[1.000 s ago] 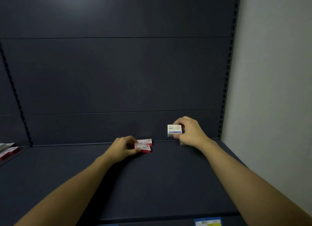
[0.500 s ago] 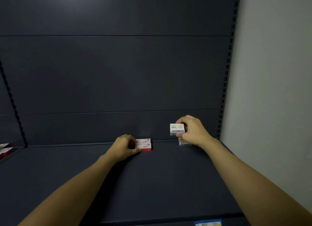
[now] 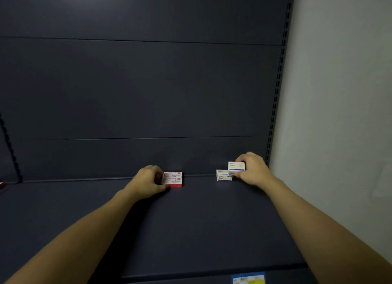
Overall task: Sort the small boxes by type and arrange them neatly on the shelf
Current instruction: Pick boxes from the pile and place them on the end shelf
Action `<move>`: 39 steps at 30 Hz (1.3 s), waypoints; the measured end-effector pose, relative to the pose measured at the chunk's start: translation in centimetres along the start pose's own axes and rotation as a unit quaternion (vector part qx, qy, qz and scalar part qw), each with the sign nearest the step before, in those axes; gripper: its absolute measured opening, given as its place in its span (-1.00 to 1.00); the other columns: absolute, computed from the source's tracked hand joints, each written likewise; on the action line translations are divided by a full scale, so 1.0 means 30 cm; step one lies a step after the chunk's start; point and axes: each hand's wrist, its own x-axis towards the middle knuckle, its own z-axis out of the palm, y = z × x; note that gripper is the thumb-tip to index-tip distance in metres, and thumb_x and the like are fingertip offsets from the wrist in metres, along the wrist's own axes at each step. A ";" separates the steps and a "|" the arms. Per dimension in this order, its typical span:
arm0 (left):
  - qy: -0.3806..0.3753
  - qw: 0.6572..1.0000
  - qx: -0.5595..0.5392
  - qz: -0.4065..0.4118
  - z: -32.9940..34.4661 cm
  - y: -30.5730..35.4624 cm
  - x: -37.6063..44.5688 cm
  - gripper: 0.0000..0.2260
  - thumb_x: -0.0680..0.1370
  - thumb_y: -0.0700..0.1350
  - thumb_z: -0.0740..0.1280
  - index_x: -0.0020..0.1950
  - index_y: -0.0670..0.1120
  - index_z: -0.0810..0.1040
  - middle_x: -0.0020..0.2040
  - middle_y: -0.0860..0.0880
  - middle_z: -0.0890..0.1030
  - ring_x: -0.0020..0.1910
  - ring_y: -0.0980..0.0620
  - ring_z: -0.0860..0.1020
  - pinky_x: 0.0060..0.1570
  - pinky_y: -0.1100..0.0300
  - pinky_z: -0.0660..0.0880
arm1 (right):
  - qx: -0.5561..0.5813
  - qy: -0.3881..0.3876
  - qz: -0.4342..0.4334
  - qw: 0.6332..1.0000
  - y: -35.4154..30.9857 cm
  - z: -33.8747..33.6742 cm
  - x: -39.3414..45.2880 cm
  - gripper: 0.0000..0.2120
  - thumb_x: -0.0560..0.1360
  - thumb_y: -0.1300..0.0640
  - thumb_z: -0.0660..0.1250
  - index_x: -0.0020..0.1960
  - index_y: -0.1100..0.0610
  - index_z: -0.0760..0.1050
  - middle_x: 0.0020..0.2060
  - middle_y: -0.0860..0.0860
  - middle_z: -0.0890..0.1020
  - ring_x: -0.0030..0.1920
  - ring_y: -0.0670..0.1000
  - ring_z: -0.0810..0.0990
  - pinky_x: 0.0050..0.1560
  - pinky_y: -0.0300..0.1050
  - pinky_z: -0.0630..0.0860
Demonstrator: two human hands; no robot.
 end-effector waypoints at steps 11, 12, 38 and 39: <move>0.017 0.999 0.023 -0.028 -0.032 -0.028 0.010 -0.68 0.50 0.04 0.44 0.21 -0.06 0.57 0.06 0.02 0.56 -0.01 0.12 0.55 -0.02 0.31 0.45 | -0.071 -0.034 0.086 0.993 0.127 0.034 0.055 -0.72 0.40 0.23 0.44 0.11 0.14 0.60 0.09 0.09 0.48 0.06 0.12 0.55 0.08 -0.07 0.53; 0.015 0.999 0.030 -0.032 -0.036 -0.031 0.011 -0.69 0.51 0.02 0.42 0.21 -0.05 0.56 0.06 0.02 0.55 -0.01 0.11 0.54 -0.01 0.29 0.47 | -0.074 -0.041 0.087 0.993 0.131 0.041 0.059 -0.72 0.41 0.24 0.42 0.11 0.14 0.60 0.10 0.10 0.48 0.06 0.12 0.55 0.08 -0.07 0.53; 0.049 0.983 0.137 -0.113 -0.292 0.066 -0.198 -0.83 0.56 -0.05 0.29 0.10 -0.06 0.55 0.06 0.00 0.50 0.00 -0.05 0.51 0.00 0.04 0.52 | -0.066 -0.038 -0.104 0.992 -0.304 0.027 0.065 -0.57 0.50 0.02 0.33 0.32 0.14 0.46 0.21 0.05 0.52 0.18 0.10 0.52 0.06 -0.02 0.54; 0.058 0.982 0.134 -0.116 -0.313 0.066 -0.222 -0.84 0.56 -0.06 0.27 0.09 -0.06 0.56 0.06 -0.01 0.52 0.00 -0.05 0.52 0.01 0.02 0.54 | -0.059 -0.041 -0.118 0.990 -0.347 0.043 0.055 -0.56 0.50 0.01 0.33 0.33 0.13 0.46 0.23 0.05 0.52 0.19 0.10 0.52 0.08 -0.02 0.54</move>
